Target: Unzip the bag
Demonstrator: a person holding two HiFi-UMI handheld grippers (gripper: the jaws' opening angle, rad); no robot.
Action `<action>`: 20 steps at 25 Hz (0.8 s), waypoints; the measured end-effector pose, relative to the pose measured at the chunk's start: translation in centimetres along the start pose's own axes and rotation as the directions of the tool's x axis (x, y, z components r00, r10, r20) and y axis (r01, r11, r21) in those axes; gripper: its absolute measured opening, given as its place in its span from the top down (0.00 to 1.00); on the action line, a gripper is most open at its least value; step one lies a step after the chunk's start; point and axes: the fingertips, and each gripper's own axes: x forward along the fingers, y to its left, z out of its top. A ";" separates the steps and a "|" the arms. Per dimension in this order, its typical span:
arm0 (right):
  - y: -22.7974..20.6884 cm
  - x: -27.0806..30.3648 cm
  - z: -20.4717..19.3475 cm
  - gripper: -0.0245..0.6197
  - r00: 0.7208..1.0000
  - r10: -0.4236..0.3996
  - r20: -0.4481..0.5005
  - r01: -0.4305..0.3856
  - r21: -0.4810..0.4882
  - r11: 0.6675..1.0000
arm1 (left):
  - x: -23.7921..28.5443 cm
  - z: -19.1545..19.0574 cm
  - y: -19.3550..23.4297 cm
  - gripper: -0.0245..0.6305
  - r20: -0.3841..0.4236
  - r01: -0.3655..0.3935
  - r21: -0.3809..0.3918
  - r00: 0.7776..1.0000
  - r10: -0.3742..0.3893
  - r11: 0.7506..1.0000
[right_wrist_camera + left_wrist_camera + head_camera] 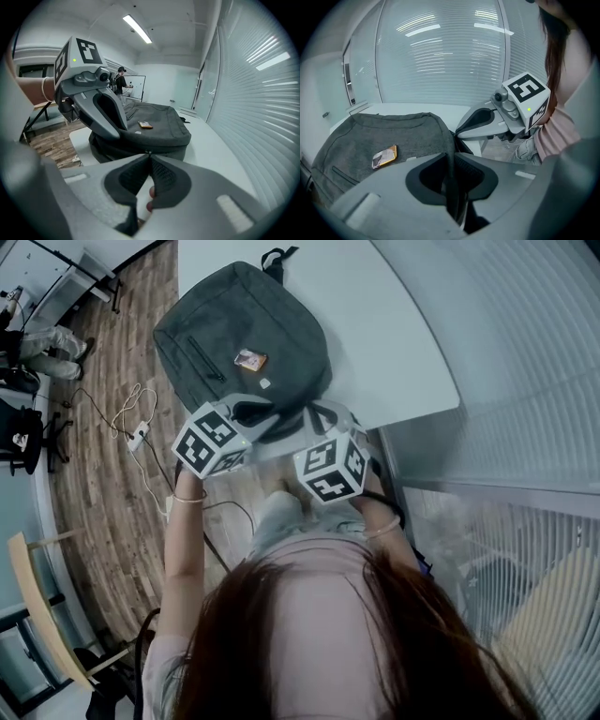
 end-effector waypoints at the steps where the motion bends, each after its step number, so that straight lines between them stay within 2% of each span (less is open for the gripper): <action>1: -0.2 0.2 0.0 0.95 1.000 -0.001 0.002 0.001 -0.003 1.000 | 0.0 -0.1 0.1 0.87 0.005 0.001 -0.007 1.000 0.000 1.000; 10: -2.8 0.8 -0.4 0.95 0.999 -0.038 -0.001 0.038 0.006 0.999 | 0.0 -0.3 0.2 0.88 0.048 0.031 -0.057 0.998 -0.028 0.998; 20: -6.2 2.4 -0.7 0.95 0.996 -0.087 -0.022 0.088 0.028 0.996 | 0.1 -0.3 0.2 0.88 0.072 0.132 -0.127 0.990 -0.123 0.983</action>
